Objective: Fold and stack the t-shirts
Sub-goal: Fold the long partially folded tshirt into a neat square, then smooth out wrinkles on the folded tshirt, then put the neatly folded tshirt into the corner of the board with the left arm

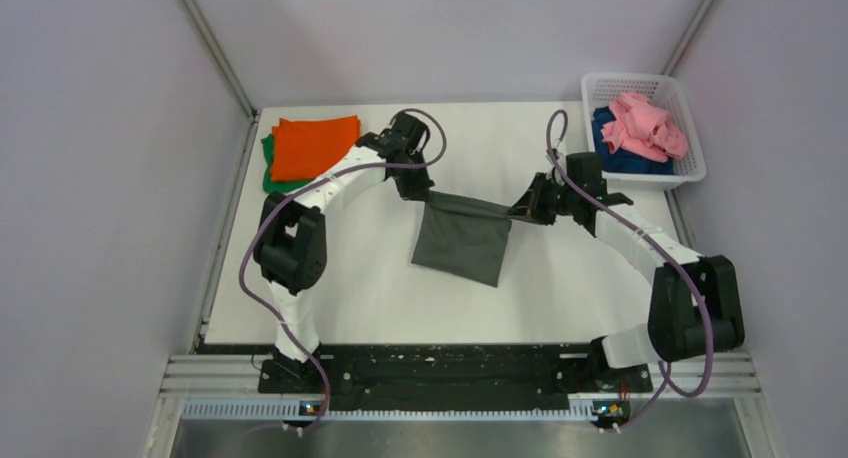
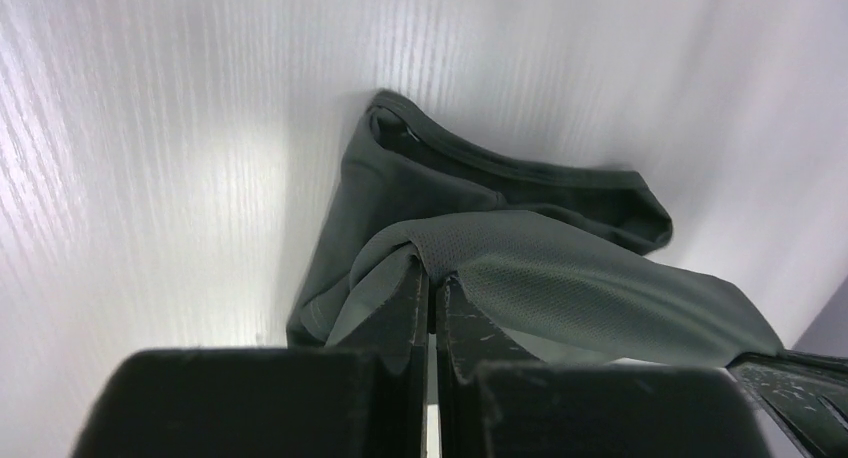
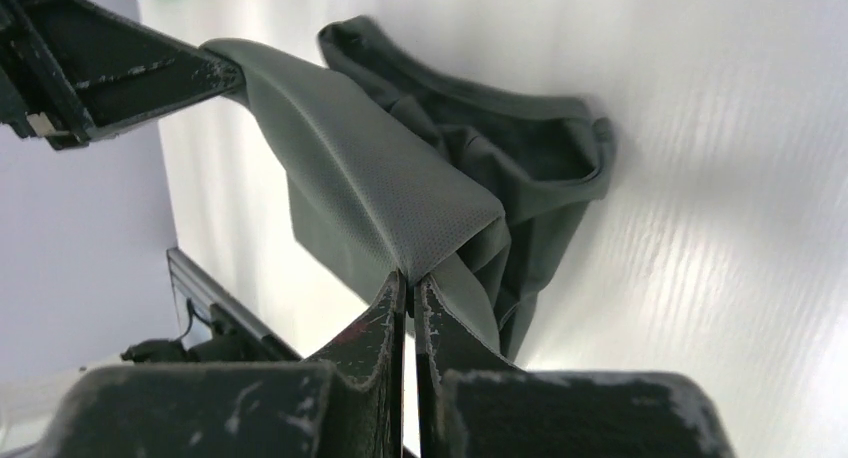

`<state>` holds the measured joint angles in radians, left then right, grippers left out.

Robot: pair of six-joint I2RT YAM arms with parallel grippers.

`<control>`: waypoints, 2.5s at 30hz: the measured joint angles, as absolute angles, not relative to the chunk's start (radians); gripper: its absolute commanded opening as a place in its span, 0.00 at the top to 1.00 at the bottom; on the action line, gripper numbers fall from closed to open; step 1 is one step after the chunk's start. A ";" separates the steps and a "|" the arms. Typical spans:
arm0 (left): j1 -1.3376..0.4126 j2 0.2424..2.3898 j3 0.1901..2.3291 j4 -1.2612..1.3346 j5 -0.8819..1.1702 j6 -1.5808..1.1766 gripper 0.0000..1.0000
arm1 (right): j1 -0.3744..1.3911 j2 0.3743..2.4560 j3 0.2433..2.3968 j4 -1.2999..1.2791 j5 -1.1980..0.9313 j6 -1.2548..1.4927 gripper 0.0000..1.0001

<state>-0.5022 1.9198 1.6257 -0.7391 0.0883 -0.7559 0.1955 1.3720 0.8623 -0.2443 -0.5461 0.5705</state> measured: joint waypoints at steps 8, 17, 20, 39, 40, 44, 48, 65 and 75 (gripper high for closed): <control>-0.487 2.056 1.716 -0.788 0.064 -0.750 0.48 | 0.192 1.547 0.907 -0.189 -0.496 0.571 0.68; -0.452 2.076 1.756 -0.839 0.035 -0.725 0.26 | 0.180 1.558 0.971 -0.210 -0.438 0.567 0.01; -0.465 2.001 1.674 -0.817 0.049 -0.722 0.24 | 0.180 1.515 0.961 -0.201 -0.464 0.574 0.01; -0.632 1.783 1.068 -0.426 0.372 -0.753 0.24 | 0.399 1.827 1.016 0.276 -0.806 0.852 0.01; -0.631 1.783 1.068 -0.414 0.375 -0.758 0.24 | 0.400 1.863 1.037 0.287 -0.811 0.862 0.01; -0.631 1.785 1.060 -0.385 0.377 -0.770 0.25 | 0.403 1.997 1.165 0.271 -0.798 0.855 0.01; -0.628 1.778 1.044 -0.366 0.376 -0.791 0.25 | 0.395 2.098 1.295 0.224 -0.752 0.802 0.01; -0.634 1.600 1.195 -0.571 0.214 -0.708 0.01 | 0.342 1.835 1.352 -0.078 -0.695 0.609 0.01; -0.503 1.827 1.458 -0.657 0.104 -0.580 0.01 | 0.300 1.293 1.023 -0.225 -0.448 0.441 0.01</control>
<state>-0.5026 1.8271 1.4582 -0.6575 0.1040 -0.5804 0.3004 1.2926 1.0233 -0.2249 -0.4480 0.4412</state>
